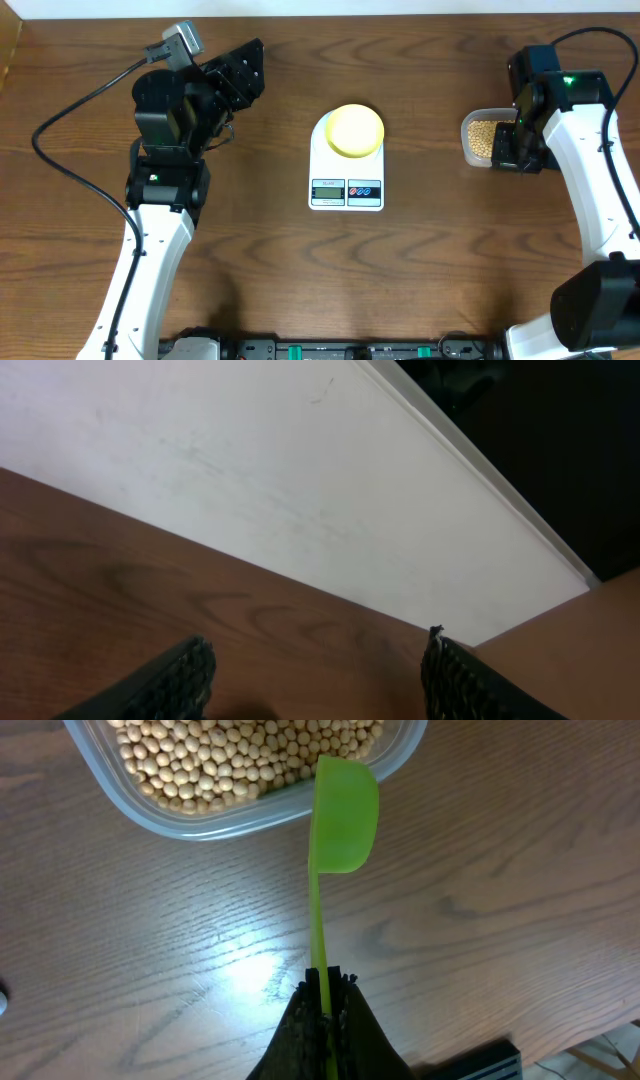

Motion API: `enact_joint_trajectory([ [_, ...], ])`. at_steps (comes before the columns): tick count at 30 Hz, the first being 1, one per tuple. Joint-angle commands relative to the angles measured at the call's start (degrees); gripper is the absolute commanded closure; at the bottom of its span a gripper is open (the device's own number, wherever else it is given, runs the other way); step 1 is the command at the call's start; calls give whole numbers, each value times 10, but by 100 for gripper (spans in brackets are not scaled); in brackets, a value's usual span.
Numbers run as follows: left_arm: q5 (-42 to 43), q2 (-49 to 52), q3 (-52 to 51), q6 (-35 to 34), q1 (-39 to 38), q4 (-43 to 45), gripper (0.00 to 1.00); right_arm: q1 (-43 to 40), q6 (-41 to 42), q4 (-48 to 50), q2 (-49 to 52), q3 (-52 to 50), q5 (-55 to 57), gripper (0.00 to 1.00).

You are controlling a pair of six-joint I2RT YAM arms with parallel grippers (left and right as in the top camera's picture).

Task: Scoop item into bowl and weigh 50g on scale
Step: 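Lower the scoop with the right gripper into the soybean tub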

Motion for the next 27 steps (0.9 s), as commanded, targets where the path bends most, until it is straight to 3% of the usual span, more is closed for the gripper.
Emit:
enact_joint_trajectory([
  [1,-4,3,2,6,1,2,32,-2,6,1,5,-4,11,99],
  [27,-4,3,2,6,1,-4,32,-9,-16,74,5,-4,39,99],
])
